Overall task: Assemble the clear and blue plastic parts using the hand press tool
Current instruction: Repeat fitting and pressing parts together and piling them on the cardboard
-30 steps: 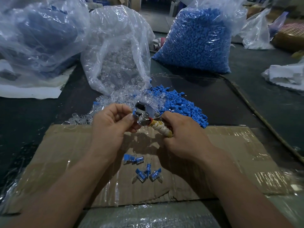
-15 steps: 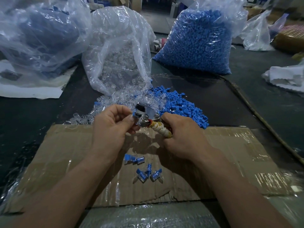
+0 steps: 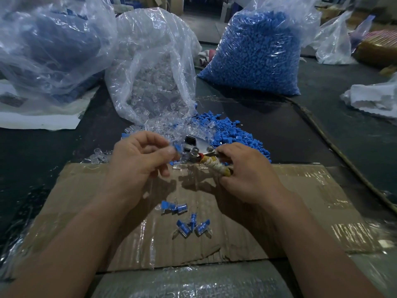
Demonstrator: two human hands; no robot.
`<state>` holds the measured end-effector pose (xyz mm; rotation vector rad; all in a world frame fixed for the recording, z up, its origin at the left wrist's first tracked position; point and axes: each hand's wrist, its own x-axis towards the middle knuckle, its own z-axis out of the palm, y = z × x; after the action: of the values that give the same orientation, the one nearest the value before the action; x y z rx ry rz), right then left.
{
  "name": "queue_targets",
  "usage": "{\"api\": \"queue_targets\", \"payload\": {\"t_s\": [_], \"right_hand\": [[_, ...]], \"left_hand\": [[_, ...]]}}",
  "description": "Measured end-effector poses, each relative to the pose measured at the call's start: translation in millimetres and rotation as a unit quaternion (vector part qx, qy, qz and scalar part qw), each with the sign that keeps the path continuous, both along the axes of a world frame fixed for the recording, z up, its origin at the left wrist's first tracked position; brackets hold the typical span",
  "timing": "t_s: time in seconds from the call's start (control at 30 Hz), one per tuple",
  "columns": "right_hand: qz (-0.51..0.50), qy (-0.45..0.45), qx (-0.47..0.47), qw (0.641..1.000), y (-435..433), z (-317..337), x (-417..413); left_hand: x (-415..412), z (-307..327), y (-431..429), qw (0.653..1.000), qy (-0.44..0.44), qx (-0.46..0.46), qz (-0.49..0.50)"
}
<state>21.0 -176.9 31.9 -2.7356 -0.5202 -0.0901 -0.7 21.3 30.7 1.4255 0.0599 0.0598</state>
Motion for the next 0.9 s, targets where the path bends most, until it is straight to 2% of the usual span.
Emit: {"api": "queue_targets", "payload": {"t_s": [0.1,0.17,0.27,0.4,0.47,0.53,0.57,0.63,0.7,0.83,0.9], "right_hand": [[-0.003,0.001,-0.013,1.000,-2,1,1],[-0.004,-0.001,-0.018,1.000,-2,1,1],[0.004,0.001,-0.022,1.000,-1,2,0],[0.023,0.013,-0.027,0.999,0,3,-2],[0.034,0.022,-0.029,0.999,0,4,-3],[0.046,0.036,-0.039,0.998,1,4,-3],[0.052,0.045,-0.044,0.997,1,4,-4],[0.061,0.057,-0.056,0.995,1,5,-4],[0.068,0.066,-0.069,0.993,1,5,-4],[0.081,0.086,-0.105,0.987,3,3,-6],[0.083,0.101,-0.107,0.986,2,3,-5]], "left_hand": [[-7,3,2,0.986,0.027,0.033,-0.160],[-10,3,-1,0.963,0.017,0.107,-0.247],[-10,3,-7,0.939,-0.016,0.191,-0.287],[-12,7,-1,0.932,-0.006,0.161,-0.324],[-13,11,0,0.963,0.018,0.071,-0.261],[-10,12,-1,0.992,0.038,-0.032,-0.116],[-7,10,0,0.999,0.028,-0.018,-0.036],[1,0,3,0.983,-0.016,0.168,0.076],[4,-7,3,0.947,-0.038,0.307,0.089],[7,-18,0,0.891,-0.059,0.450,0.018],[10,-19,1,0.880,-0.061,0.470,0.000]]}}
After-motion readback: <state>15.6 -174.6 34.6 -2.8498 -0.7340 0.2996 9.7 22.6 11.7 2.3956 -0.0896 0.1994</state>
